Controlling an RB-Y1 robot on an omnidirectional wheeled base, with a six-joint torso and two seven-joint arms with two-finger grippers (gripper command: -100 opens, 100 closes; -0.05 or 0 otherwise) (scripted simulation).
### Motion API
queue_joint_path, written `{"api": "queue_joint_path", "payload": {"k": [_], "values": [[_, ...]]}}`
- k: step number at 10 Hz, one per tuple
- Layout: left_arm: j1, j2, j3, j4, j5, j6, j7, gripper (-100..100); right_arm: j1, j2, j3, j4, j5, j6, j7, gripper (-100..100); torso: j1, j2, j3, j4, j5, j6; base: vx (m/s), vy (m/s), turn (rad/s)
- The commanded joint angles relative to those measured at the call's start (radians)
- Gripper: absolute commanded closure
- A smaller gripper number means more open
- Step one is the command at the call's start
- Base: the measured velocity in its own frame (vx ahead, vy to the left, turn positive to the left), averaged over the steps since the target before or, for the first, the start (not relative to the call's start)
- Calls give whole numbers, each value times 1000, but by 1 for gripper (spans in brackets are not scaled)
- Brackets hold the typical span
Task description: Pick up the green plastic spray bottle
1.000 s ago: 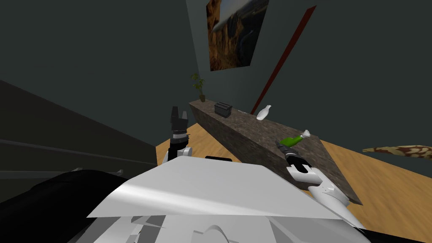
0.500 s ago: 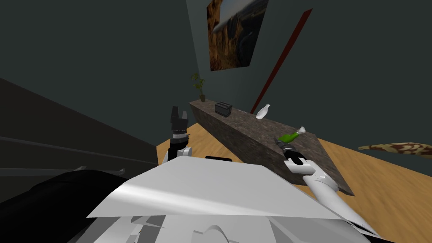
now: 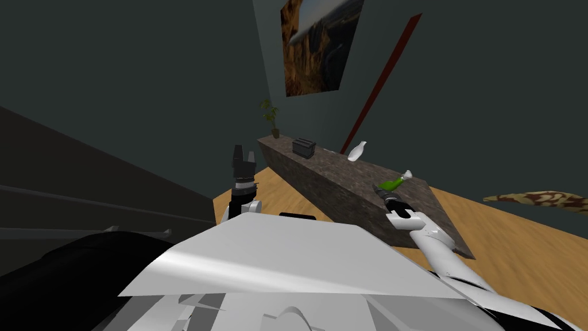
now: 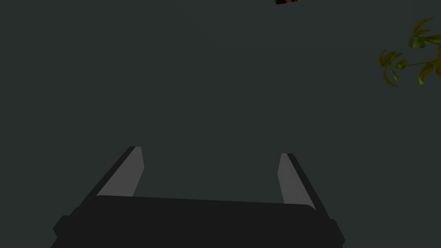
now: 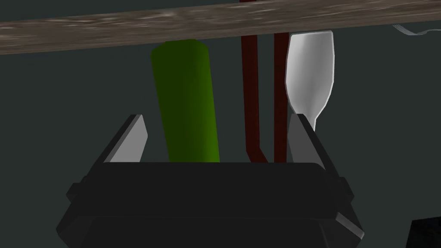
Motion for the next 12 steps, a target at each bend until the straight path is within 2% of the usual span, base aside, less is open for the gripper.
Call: {"api": "queue_joint_path", "payload": {"k": [1,2,4,5,6,8,9,10,11,12], "values": [[0,0,0,0,0,0,0,0,-50,-8,6,50,-2,-11,3,-100,0,0,0,0,0,0,-67,41,3],[0,0,0,0,0,0,0,0,-77,-8,6,75,-2,-11,3,-100,0,-1,0,0,0,0,-24,18,2],[0,0,0,0,0,0,0,0,-84,-8,6,124,-2,-11,3,-100,-3,-5,-3,-1,-1,0,6,-4,1],[0,0,0,0,0,0,0,0,-84,-8,6,124,-2,-11,3,-100,-3,-5,-3,-1,-1,0,8,-5,-4],[0,0,0,0,0,0,0,0,-125,-56,52,157,-19,-38,19,-100,-3,-6,-3,-1,-1,0,-92,31,-55],[0,0,0,0,0,0,0,0,-204,-57,52,248,-19,-38,19,-100,0,1,1,0,0,0,-88,44,-14],[0,0,0,0,0,0,0,0,-220,-57,52,280,-19,-38,19,-100,0,-1,0,0,0,0,2,16,3],[0,0,0,0,0,0,0,0,-255,-105,99,308,-35,-65,36,-100,-1,-4,-2,-1,0,0,-65,43,-43],[0,0,0,0,0,0,0,0,-267,-105,99,319,-35,-65,36,-100,0,-1,-1,0,0,1,-96,51,-44],[0,0,0,0,0,0,0,0,-310,-105,99,377,-35,-65,36,-100,0,0,0,0,0,0,-55,25,1]]}}
